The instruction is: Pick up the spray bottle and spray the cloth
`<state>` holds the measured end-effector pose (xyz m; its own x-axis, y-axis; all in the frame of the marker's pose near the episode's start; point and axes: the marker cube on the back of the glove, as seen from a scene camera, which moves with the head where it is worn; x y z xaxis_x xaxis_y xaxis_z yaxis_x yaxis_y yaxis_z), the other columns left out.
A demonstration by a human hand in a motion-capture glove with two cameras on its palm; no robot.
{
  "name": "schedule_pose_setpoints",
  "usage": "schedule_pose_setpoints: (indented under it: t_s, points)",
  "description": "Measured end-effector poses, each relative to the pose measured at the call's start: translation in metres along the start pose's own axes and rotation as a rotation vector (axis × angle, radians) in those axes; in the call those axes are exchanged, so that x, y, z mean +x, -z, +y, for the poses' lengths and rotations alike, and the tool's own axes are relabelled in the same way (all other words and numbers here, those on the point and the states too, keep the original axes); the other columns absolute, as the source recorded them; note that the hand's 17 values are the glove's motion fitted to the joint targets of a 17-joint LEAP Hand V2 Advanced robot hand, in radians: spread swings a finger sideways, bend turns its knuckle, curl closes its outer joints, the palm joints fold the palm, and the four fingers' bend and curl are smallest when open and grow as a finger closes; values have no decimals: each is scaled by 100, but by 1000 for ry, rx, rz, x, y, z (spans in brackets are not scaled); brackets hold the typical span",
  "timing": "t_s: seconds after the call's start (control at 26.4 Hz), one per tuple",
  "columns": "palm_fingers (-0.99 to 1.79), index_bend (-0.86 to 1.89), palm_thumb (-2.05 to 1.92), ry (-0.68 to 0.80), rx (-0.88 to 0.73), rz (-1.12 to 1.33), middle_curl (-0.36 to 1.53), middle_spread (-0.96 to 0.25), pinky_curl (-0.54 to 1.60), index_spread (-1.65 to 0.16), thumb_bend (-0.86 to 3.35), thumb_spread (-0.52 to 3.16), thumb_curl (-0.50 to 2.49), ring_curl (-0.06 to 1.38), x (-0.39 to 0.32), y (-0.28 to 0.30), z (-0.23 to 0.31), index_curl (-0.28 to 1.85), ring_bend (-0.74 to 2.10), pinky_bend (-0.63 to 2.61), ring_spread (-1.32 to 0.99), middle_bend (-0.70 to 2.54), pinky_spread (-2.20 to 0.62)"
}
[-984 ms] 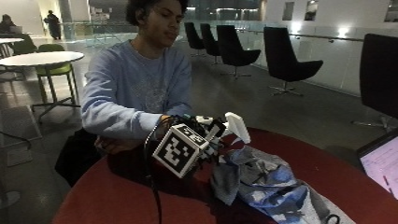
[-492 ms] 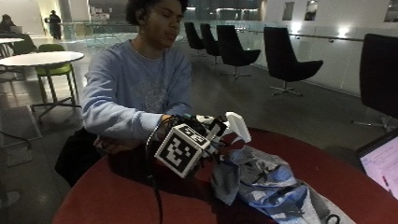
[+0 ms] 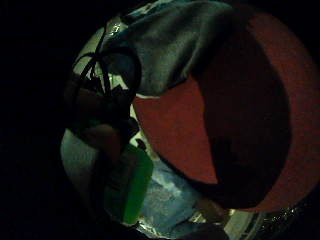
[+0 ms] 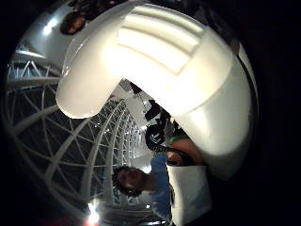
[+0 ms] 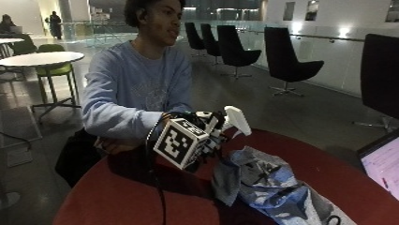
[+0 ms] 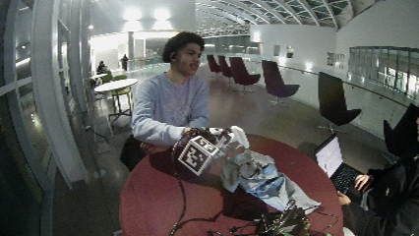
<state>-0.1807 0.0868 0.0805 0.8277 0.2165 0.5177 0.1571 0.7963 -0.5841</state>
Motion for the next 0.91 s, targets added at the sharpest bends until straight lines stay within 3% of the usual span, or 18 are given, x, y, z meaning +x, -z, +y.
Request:
schedule_pose_setpoints:
  t_s: [0.23,0.42,0.64,0.91]
  points:
    - [114,11,80,381,152,-44,48,-3,38,-19,-2,98,57,42,-46,-38,21,30,63,31,0,35,12]
    - [111,12,80,653,80,-153,48,-4,37,-21,-2,97,57,42,-73,-96,18,30,61,28,0,36,12]
    - [110,10,77,796,12,-176,49,-4,37,-23,-3,99,56,41,-67,-175,-13,29,60,26,-1,39,12]
    - [109,10,73,840,-103,-23,48,-4,37,-26,-3,102,54,42,-24,-242,-41,28,62,27,-2,35,11]
